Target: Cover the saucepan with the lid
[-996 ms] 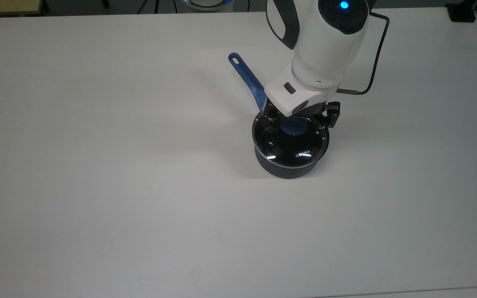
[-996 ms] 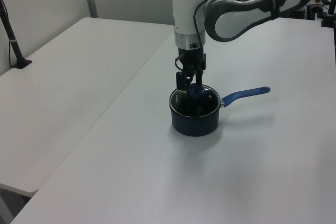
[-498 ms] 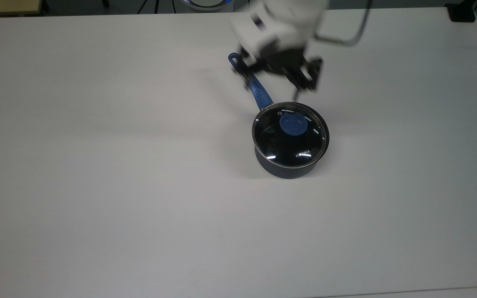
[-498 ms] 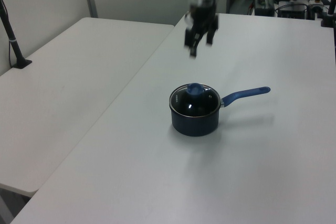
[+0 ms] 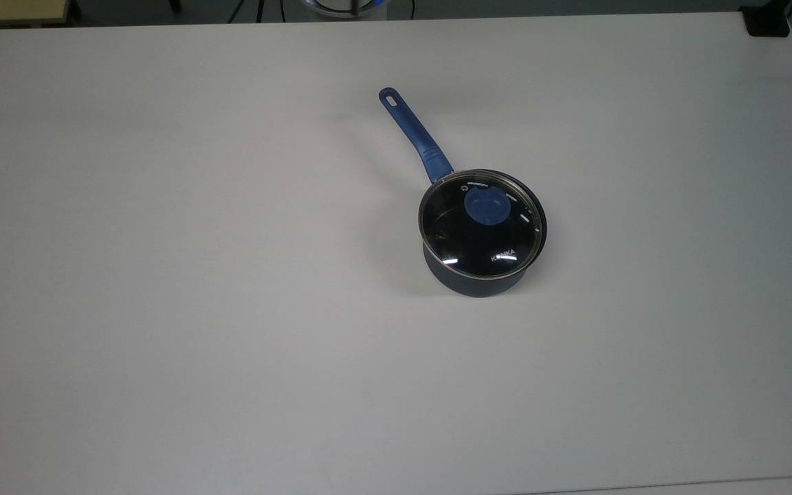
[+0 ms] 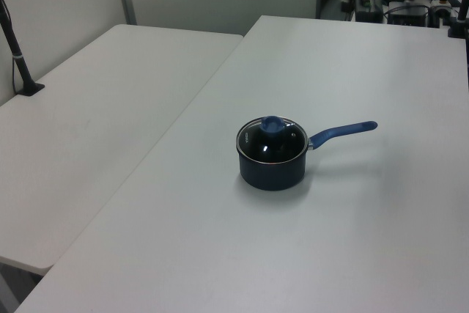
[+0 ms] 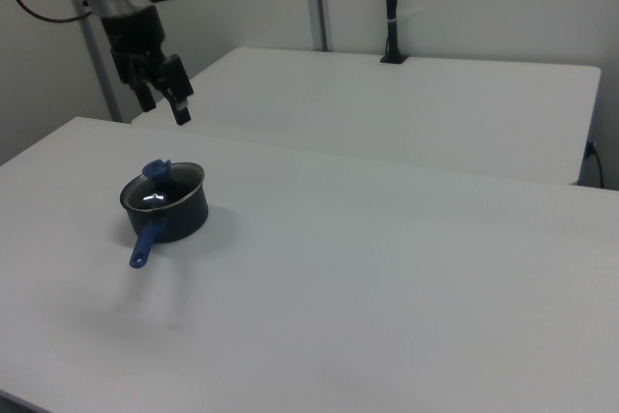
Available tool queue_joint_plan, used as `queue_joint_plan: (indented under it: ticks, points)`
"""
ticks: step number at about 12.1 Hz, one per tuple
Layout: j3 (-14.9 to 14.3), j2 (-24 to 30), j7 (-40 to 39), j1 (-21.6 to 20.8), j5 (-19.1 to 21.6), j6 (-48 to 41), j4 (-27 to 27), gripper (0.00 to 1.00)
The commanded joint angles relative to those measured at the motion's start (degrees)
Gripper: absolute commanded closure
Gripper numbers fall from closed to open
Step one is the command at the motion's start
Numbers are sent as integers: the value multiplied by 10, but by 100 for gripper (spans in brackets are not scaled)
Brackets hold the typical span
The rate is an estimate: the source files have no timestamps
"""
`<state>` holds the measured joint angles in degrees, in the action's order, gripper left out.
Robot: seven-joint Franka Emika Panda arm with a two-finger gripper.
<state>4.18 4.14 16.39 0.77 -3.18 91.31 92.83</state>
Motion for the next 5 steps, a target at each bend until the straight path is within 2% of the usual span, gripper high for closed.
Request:
queue_joint_plan:
  ticks: [1,3,5]
  points:
    - [-30,27,-121,12,17,14,43,0]
    - [-31,20,-163,24,17,32,29,0]
    - [-31,11,-157,20,16,37,25,0]
